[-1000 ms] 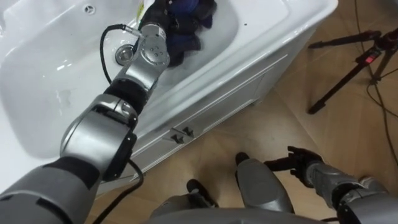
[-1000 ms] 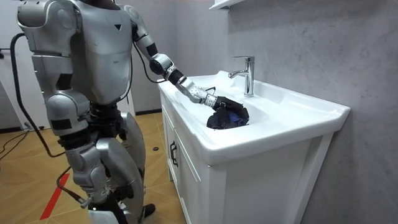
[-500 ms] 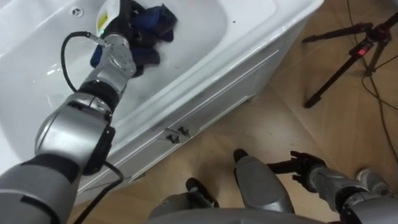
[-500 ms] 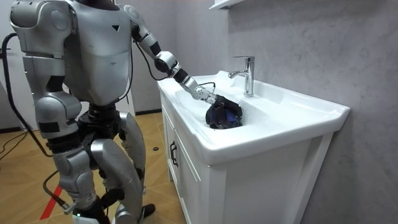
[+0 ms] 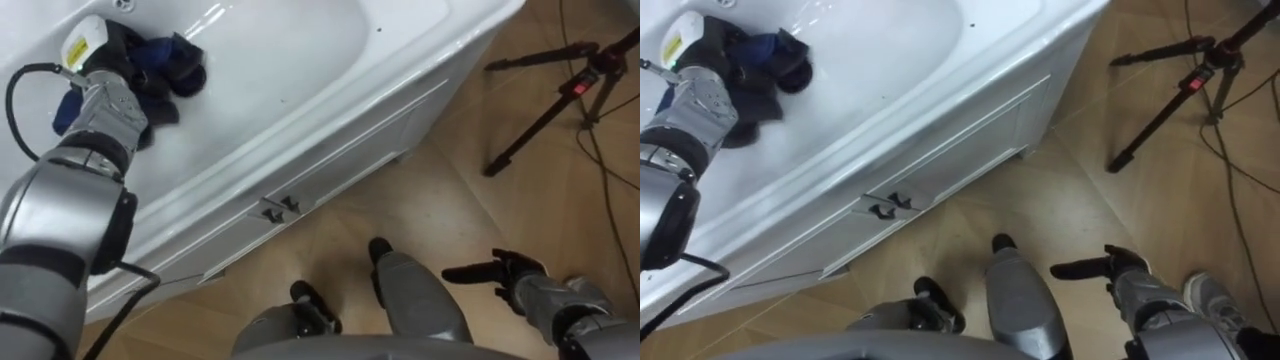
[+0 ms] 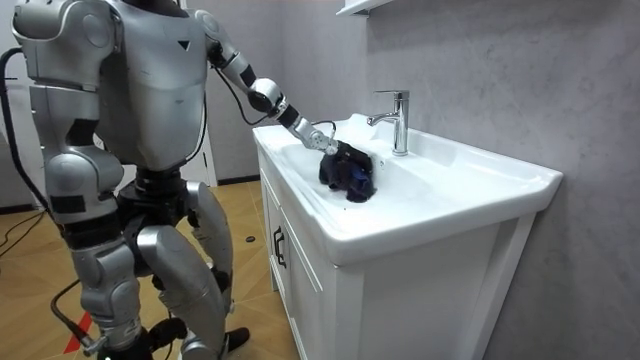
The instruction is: Wipe basin
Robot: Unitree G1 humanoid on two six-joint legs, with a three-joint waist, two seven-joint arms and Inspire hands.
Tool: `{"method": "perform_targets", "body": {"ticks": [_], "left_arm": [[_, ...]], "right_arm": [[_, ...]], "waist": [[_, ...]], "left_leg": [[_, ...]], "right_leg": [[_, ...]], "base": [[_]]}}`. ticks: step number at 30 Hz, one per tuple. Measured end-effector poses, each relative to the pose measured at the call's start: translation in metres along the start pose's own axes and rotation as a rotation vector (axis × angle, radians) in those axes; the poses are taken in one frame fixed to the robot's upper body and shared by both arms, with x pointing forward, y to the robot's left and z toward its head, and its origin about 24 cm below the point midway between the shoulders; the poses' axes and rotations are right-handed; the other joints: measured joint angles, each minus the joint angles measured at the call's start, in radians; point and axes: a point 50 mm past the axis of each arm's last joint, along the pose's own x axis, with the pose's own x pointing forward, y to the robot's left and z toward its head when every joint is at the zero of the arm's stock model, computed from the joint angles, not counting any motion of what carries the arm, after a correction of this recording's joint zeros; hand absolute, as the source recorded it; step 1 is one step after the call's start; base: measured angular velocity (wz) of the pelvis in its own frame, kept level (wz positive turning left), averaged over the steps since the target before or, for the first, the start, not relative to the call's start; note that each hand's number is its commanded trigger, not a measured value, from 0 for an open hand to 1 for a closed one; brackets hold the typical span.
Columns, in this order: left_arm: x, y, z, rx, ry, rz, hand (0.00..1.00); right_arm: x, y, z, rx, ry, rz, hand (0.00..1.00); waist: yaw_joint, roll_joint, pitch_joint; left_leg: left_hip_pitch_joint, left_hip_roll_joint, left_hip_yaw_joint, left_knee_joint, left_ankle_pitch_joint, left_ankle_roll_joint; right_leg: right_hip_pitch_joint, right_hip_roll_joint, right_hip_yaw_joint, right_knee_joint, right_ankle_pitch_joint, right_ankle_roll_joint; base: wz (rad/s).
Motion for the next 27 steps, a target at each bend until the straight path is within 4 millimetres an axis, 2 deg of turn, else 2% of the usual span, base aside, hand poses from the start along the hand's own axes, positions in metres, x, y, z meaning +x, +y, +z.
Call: {"method": "perform_targets", "body": {"ticks": [2,3,4,8,9,10,12,14,20,21,27], "left_arm": [[0.001,0.003,-0.007,0.023,0.027,-0.001,1.00],[0.000,0.003,-0.012,0.037,0.050,-0.004,1.00],[0.000,0.003,-0.016,0.043,0.073,-0.008,1.00],[-0.001,0.002,-0.023,0.052,0.117,-0.014,1.00],[-0.001,0.003,-0.026,0.054,0.122,-0.015,1.00],[-0.001,0.003,-0.028,0.055,0.125,-0.016,1.00],[-0.004,-0.001,-0.041,0.037,0.139,-0.032,1.00],[-0.005,-0.003,-0.046,0.034,0.139,-0.037,1.00],[-0.011,-0.011,-0.060,0.049,0.154,-0.065,1.00],[-0.012,-0.014,-0.064,0.054,0.156,-0.070,1.00],[-0.018,-0.021,-0.076,0.074,0.156,-0.090,1.00]], "right_arm": [[0.000,-0.001,-0.002,-0.004,0.006,-0.005,0.00],[0.000,-0.001,-0.002,-0.006,0.007,-0.010,0.00],[0.000,-0.001,-0.003,-0.006,0.011,-0.012,0.00],[0.000,-0.002,-0.009,-0.007,0.025,-0.017,0.00],[0.000,-0.003,-0.009,-0.020,0.024,-0.020,0.00],[-0.001,-0.003,-0.011,-0.023,0.028,-0.023,0.00],[-0.001,-0.005,-0.017,-0.020,0.039,-0.030,0.00],[-0.001,-0.005,-0.020,-0.014,0.044,-0.032,0.00],[-0.002,-0.008,-0.029,-0.014,0.068,-0.048,0.00],[-0.002,-0.009,-0.030,-0.007,0.069,-0.052,0.00],[-0.003,-0.012,-0.037,0.020,0.089,-0.062,0.00]], "waist": [[0.009,-0.001,-0.0044],[0.018,0.002,-0.0103],[0.025,0.004,-0.0129],[0.032,0.007,-0.0195],[0.046,0.006,-0.0237],[0.050,0.006,-0.0238],[0.062,0.007,-0.0334],[0.067,0.008,-0.0401],[0.071,0.009,-0.0407],[0.072,0.011,-0.0438],[0.080,0.011,-0.0477]], "left_leg": [[0.001,0.001,-0.012,0.000,0.002,-0.002],[0.003,0.004,-0.013,0.000,0.002,-0.003],[0.010,0.006,-0.016,-0.001,0.002,-0.003],[0.024,0.006,-0.042,-0.002,0.003,-0.002],[0.027,0.006,-0.042,-0.004,0.004,-0.002],[0.031,0.005,-0.042,-0.005,0.004,-0.002],[0.054,0.001,-0.046,-0.022,0.006,-0.005],[0.068,-0.001,-0.047,-0.034,0.010,-0.008],[0.118,0.000,-0.047,-0.057,0.016,-0.016],[0.128,-0.001,-0.045,-0.067,0.017,-0.017],[0.164,0.002,-0.043,-0.075,0.020,-0.022]], "right_leg": [[0.009,0.001,-0.008,-0.010,0.004,-0.001],[0.019,0.004,-0.010,-0.025,0.011,-0.002],[0.034,0.005,-0.014,-0.039,0.016,-0.002],[0.077,-0.002,-0.048,-0.064,0.019,-0.002],[0.082,-0.002,-0.051,-0.071,0.020,-0.001],[0.086,-0.002,-0.051,-0.072,0.020,-0.001],[0.107,-0.003,-0.051,-0.075,0.019,-0.002],[0.120,-0.002,-0.053,-0.089,0.018,-0.003],[0.166,0.001,-0.057,-0.108,0.017,-0.008],[0.172,0.002,-0.057,-0.109,0.016,-0.009],[0.204,0.007,-0.054,-0.119,0.014,-0.014]], "base": [[0.11],[0.00],[0.04],[0.23],[0.07],[0.00],[0.00],[0.00],[-0.01],[-0.05],[-0.06]]}}
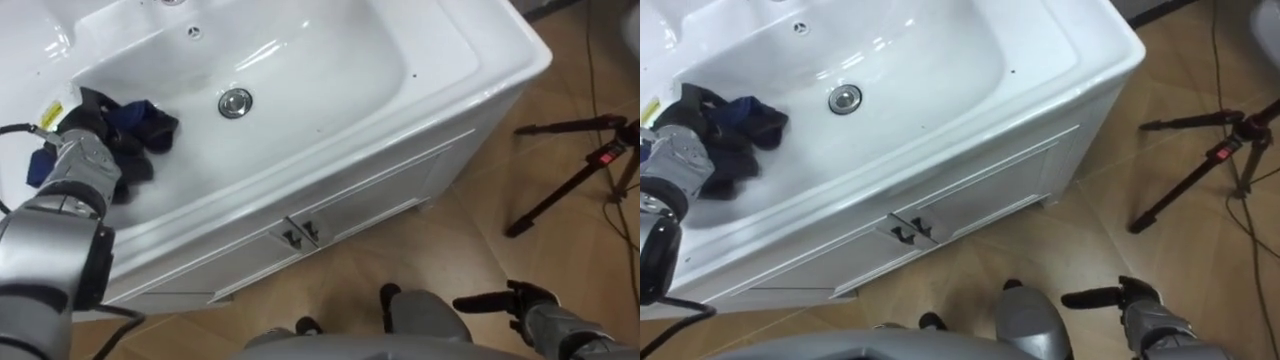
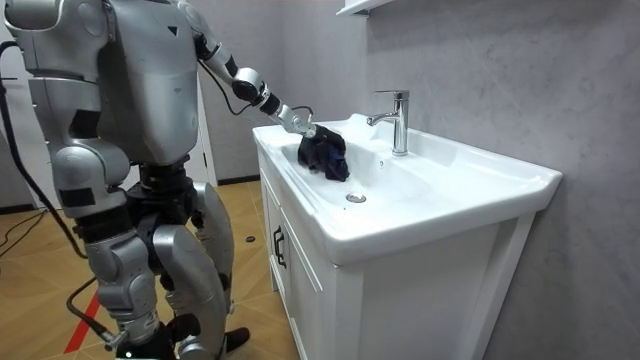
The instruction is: Wipe basin
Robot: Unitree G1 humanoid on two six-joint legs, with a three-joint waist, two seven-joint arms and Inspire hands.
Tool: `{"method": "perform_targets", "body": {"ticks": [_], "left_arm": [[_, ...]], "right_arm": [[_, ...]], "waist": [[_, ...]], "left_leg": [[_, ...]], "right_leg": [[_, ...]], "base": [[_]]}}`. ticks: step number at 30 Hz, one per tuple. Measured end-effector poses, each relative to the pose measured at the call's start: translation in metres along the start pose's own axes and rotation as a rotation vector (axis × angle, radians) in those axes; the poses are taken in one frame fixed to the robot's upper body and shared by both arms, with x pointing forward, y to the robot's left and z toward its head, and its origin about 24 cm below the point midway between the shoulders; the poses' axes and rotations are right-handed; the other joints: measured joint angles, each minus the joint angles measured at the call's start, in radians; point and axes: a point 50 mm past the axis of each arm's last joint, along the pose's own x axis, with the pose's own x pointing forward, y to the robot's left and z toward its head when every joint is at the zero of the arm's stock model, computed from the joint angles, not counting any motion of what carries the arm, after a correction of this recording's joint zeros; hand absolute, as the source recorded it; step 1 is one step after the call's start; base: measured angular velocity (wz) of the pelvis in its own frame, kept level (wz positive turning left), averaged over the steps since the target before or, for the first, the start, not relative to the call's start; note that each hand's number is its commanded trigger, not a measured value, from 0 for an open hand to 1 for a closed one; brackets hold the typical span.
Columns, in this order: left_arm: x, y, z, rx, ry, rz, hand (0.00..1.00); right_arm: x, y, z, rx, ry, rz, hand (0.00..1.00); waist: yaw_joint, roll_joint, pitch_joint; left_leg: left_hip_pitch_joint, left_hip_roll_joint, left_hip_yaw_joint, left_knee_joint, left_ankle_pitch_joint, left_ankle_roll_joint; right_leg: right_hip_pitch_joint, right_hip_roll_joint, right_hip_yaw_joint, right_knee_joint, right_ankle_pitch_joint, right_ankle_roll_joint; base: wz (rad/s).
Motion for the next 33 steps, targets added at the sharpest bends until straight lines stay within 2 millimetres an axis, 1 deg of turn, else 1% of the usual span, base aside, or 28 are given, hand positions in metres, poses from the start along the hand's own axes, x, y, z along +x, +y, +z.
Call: {"method": "perform_targets", "body": {"ticks": [4,5,8,11,12,13,14,16,18,20,21,22,25,26,27,28,29,30,31,33], "left_arm": [[-0.003,-0.007,-0.012,-0.005,0.020,-0.018,1.00],[-0.003,-0.008,-0.014,-0.007,0.021,-0.019,1.00],[-0.005,-0.011,-0.015,-0.007,0.005,-0.019,1.00],[-0.008,-0.015,-0.013,-0.009,-0.028,-0.018,1.00],[-0.008,-0.014,-0.010,-0.016,-0.050,-0.011,1.00],[-0.008,-0.013,-0.006,-0.023,-0.073,0.001,1.00],[-0.008,-0.012,-0.004,-0.027,-0.085,0.010,1.00],[-0.011,-0.009,0.003,-0.047,-0.140,0.053,1.00],[-0.015,-0.008,0.006,-0.060,-0.181,0.084,1.00],[-0.019,-0.006,0.011,-0.092,-0.217,0.120,1.00],[-0.023,-0.006,0.017,-0.124,-0.242,0.147,1.00],[-0.026,-0.008,0.020,-0.145,-0.261,0.166,1.00],[-0.032,-0.012,0.024,-0.176,-0.285,0.185,1.00],[-0.037,-0.012,0.027,-0.209,-0.303,0.206,1.00],[-0.042,-0.010,0.034,-0.235,-0.334,0.226,1.00],[-0.045,-0.009,0.036,-0.247,-0.353,0.236,1.00],[-0.051,-0.009,0.039,-0.266,-0.381,0.252,1.00],[-0.055,-0.008,0.044,-0.282,-0.402,0.262,1.00],[-0.059,-0.006,0.048,-0.286,-0.432,0.280,1.00],[-0.065,-0.003,0.055,-0.291,-0.471,0.309,1.00]], "right_arm": [[0.000,-0.003,-0.011,0.016,0.033,-0.011,0.00],[0.000,-0.003,-0.011,0.016,0.036,-0.011,0.00],[0.000,-0.002,-0.010,0.015,0.032,-0.009,0.00],[-0.001,-0.003,-0.015,0.014,0.040,-0.008,0.00],[-0.001,-0.003,-0.017,0.014,0.045,-0.009,0.00],[-0.001,-0.003,-0.019,0.014,0.044,-0.009,0.00],[-0.001,-0.003,-0.019,0.014,0.043,-0.006,0.00],[-0.001,-0.002,-0.020,0.028,0.044,0.018,0.00],[-0.001,-0.001,-0.020,0.047,0.037,0.032,0.00],[-0.001,-0.001,-0.021,0.049,0.028,0.047,0.00],[-0.002,-0.001,-0.024,0.048,0.032,0.054,0.00],[-0.002,-0.001,-0.027,0.046,0.039,0.060,0.00],[-0.002,-0.001,-0.031,0.050,0.042,0.066,0.00],[-0.003,0.001,-0.033,0.053,0.046,0.071,0.00],[-0.003,0.003,-0.035,0.062,0.050,0.084,0.00],[-0.003,0.003,-0.035,0.065,0.052,0.092,0.00],[-0.003,0.004,-0.037,0.074,0.057,0.105,0.00],[-0.004,0.004,-0.040,0.084,0.062,0.115,0.00],[-0.004,0.005,-0.042,0.095,0.065,0.124,0.00],[-0.004,0.007,-0.046,0.097,0.074,0.132,0.00]], "waist": [[0.002,-0.001,-0.0033],[0.003,-0.001,-0.0034],[0.003,0.005,-0.0074],[0.004,0.008,-0.0123],[0.011,0.009,-0.0125],[0.027,0.009,-0.0126],[0.032,0.009,-0.0127],[0.043,0.010,-0.0129],[0.058,0.010,-0.0133],[0.054,0.009,-0.0132],[0.055,0.007,-0.0140],[0.059,0.005,-0.0135],[0.061,-0.005,-0.0113],[0.056,-0.013,-0.0138],[0.058,-0.025,-0.0129],[0.061,-0.030,-0.0126],[0.061,-0.040,-0.0149],[0.061,-0.049,-0.0156],[0.058,-0.056,-0.0158],[0.058,-0.061,-0.0154]], "left_leg": [[0.053,0.000,0.002,-0.025,0.004,-0.007],[0.058,-0.001,0.003,-0.029,0.005,-0.009],[0.061,0.001,0.000,-0.031,0.007,-0.012],[0.068,0.000,-0.025,-0.028,0.007,-0.012],[0.071,0.000,-0.033,-0.028,0.007,-0.012],[0.073,0.000,-0.036,-0.027,0.007,-0.012],[0.073,0.000,-0.038,-0.027,0.007,-0.012],[0.076,-0.002,-0.056,-0.028,0.007,-0.012],[0.083,-0.004,-0.064,-0.032,0.007,-0.012],[0.084,-0.009,-0.088,-0.032,0.007,-0.012],[0.086,-0.013,-0.106,-0.033,0.007,-0.012],[0.097,-0.018,-0.119,-0.037,0.007,-0.012],[0.119,-0.027,-0.137,-0.046,0.007,-0.012],[0.120,-0.033,-0.152,-0.053,0.008,-0.011],[0.123,-0.038,-0.163,-0.059,0.011,-0.010],[0.125,-0.039,-0.164,-0.061,0.011,-0.010],[0.131,-0.040,-0.167,-0.064,0.011,-0.010],[0.136,-0.042,-0.174,-0.065,0.010,-0.010],[0.137,-0.042,-0.182,-0.065,0.009,-0.011],[0.138,-0.043,-0.188,-0.066,0.008,-0.011]], "right_leg": [[0.045,0.004,0.001,-0.006,-0.006,-0.006],[0.048,0.004,0.001,-0.005,-0.008,-0.006],[0.051,0.006,-0.004,-0.005,-0.010,-0.008],[0.080,0.004,-0.026,-0.022,-0.009,-0.009],[0.087,0.003,-0.034,-0.024,-0.009,-0.009],[0.090,0.003,-0.035,-0.026,-0.009,-0.009],[0.091,0.003,-0.037,-0.026,-0.009,-0.009],[0.101,-0.001,-0.058,-0.036,-0.009,-0.009],[0.119,-0.002,-0.065,-0.040,-0.010,-0.008],[0.131,-0.008,-0.090,-0.043,-0.014,-0.006],[0.144,-0.013,-0.108,-0.052,-0.016,-0.005],[0.160,-0.015,-0.116,-0.057,-0.018,-0.004],[0.187,-0.023,-0.132,-0.059,-0.029,0.001],[0.191,-0.026,-0.139,-0.058,-0.036,0.005],[0.198,-0.028,-0.144,-0.059,-0.039,0.006],[0.202,-0.028,-0.146,-0.063,-0.039,0.006],[0.214,-0.028,-0.150,-0.075,-0.039,0.007],[0.227,-0.030,-0.159,-0.078,-0.039,0.007],[0.236,-0.030,-0.167,-0.089,-0.039,0.007],[0.243,-0.029,-0.169,-0.095,-0.038,0.007]], "base": [[-0.01],[0.00],[0.04],[0.23],[0.17],[0.13],[0.11],[0.23],[0.22],[0.37],[0.40],[0.34],[0.24],[0.34],[0.31],[0.19],[0.13],[0.20],[0.20],[0.10]]}}
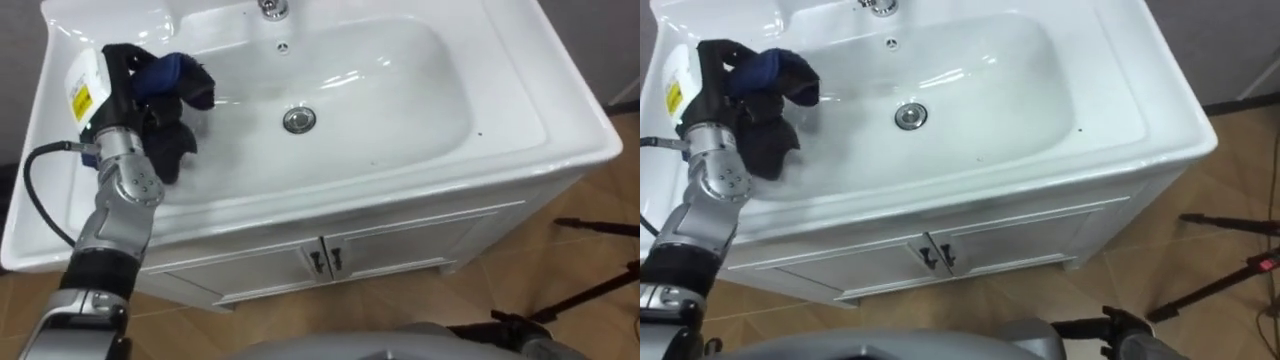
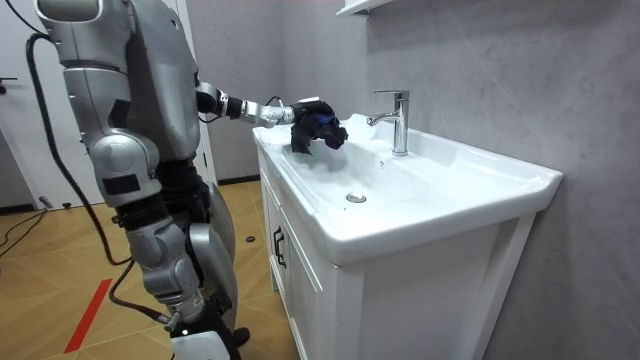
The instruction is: Wipe basin
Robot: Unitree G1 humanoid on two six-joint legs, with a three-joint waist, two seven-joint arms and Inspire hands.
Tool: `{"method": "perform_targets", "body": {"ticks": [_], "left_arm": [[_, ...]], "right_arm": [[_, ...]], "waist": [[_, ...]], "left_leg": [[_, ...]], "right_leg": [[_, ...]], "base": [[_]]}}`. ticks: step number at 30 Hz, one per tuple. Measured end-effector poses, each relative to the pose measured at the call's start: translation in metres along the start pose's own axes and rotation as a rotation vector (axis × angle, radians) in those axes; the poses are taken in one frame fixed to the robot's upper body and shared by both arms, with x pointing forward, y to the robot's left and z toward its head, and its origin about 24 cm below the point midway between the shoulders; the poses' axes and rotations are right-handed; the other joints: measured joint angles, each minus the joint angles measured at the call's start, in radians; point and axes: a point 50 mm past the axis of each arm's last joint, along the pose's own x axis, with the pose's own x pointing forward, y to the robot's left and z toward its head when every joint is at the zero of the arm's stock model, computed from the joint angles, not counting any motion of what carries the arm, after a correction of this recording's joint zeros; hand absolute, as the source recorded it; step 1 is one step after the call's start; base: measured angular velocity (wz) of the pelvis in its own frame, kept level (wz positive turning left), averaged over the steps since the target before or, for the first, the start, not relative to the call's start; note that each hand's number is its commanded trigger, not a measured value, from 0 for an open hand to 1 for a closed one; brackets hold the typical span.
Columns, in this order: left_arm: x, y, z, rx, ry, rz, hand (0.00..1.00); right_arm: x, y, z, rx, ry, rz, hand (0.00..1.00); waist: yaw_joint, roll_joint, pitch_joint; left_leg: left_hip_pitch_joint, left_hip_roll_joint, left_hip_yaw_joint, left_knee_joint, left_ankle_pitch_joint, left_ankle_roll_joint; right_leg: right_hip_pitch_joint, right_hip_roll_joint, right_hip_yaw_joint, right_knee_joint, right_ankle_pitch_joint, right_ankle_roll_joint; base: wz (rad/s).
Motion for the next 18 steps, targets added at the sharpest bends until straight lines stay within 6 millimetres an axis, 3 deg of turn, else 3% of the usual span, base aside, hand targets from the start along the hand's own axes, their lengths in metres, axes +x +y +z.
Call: {"method": "perform_targets", "body": {"ticks": [10,18], "left_arm": [[-0.001,0.010,0.023,-0.063,-0.085,0.087,1.00],[0.001,0.018,0.023,-0.070,-0.084,0.156,1.00]], "right_arm": [[-0.001,0.000,-0.006,-0.001,0.016,0.012,0.00],[-0.001,-0.001,-0.008,-0.021,0.029,0.012,0.00]], "waist": [[0.001,0.011,0.0066],[0.040,0.006,0.0098]], "left_leg": [[0.035,-0.009,-0.007,-0.031,0.000,-0.001],[0.052,-0.010,-0.005,-0.032,0.000,-0.001]], "right_leg": [[0.035,-0.002,-0.002,-0.033,-0.002,0.003],[0.046,-0.004,0.004,-0.032,-0.009,0.002]], "base": [[0.00],[-0.04]]}}
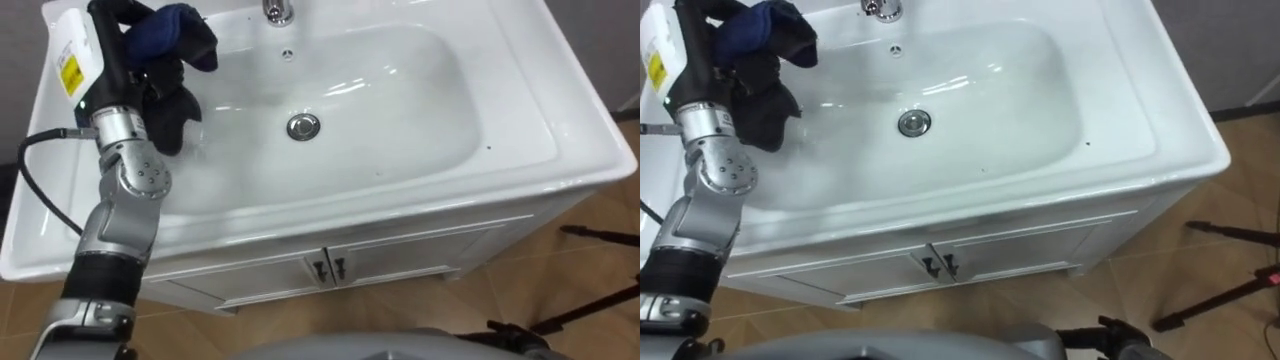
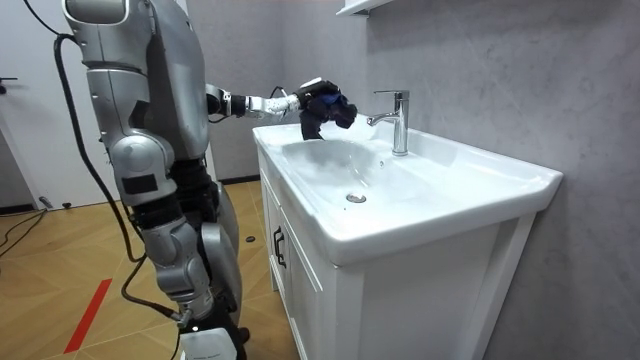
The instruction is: Wipe basin
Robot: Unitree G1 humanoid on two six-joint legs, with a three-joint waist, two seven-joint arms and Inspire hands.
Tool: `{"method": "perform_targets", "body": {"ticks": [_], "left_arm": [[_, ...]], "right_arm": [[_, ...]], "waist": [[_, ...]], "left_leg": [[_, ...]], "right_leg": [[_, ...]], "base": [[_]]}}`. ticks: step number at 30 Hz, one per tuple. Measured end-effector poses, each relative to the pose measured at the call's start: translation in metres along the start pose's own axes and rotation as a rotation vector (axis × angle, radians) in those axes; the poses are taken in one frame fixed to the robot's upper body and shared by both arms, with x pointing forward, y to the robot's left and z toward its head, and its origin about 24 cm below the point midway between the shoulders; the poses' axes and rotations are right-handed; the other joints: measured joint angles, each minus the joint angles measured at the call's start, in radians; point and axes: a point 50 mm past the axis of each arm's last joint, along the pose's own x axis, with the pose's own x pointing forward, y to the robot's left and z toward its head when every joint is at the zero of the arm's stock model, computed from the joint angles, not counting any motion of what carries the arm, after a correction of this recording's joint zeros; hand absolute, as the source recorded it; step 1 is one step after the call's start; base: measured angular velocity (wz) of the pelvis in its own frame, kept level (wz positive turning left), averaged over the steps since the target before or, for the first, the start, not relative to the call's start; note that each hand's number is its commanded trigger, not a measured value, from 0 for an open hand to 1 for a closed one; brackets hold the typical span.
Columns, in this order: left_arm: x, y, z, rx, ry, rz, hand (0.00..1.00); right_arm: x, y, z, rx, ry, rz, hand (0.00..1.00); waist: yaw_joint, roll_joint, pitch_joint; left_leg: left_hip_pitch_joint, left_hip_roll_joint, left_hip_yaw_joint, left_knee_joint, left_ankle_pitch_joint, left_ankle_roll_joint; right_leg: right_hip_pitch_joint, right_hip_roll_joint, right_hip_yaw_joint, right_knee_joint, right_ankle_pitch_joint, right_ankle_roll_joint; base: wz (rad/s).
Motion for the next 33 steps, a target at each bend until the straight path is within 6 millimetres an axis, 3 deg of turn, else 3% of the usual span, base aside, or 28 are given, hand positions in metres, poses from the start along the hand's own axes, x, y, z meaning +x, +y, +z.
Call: {"method": "perform_targets", "body": {"ticks": [5,15,19,33], "left_arm": [[0.003,0.010,-0.008,0.008,0.029,0.056,1.00],[-0.023,0.012,-0.042,0.089,0.153,0.027,1.00],[-0.024,0.012,-0.044,0.100,0.167,0.026,1.00],[-0.029,0.015,-0.058,0.172,0.232,0.024,1.00]], "right_arm": [[-0.001,-0.003,-0.004,-0.003,0.009,-0.011,0.00],[-0.002,-0.007,-0.005,-0.013,-0.002,-0.023,0.00],[-0.004,-0.013,-0.013,-0.013,0.008,-0.037,0.00],[-0.004,-0.014,-0.021,-0.003,0.052,-0.070,0.00]], "waist": [[0.017,0.003,-0.0003],[0.024,0.020,-0.0030],[0.041,0.030,-0.0082],[0.042,0.039,-0.0075]], "left_leg": [[0.000,-0.001,-0.006,0.000,-0.001,-0.001],[-0.001,-0.001,-0.021,-0.002,-0.005,-0.004],[0.001,-0.003,-0.026,-0.003,-0.006,-0.004],[0.007,-0.005,-0.030,-0.002,-0.006,-0.003]], "right_leg": [[0.003,0.000,-0.003,0.000,0.000,0.000],[0.005,0.001,-0.013,0.000,-0.002,0.002],[0.013,0.001,-0.017,0.001,-0.002,0.002],[0.019,-0.002,-0.022,0.000,-0.008,0.004]], "base": [[0.03],[0.03],[0.04],[0.01]]}}
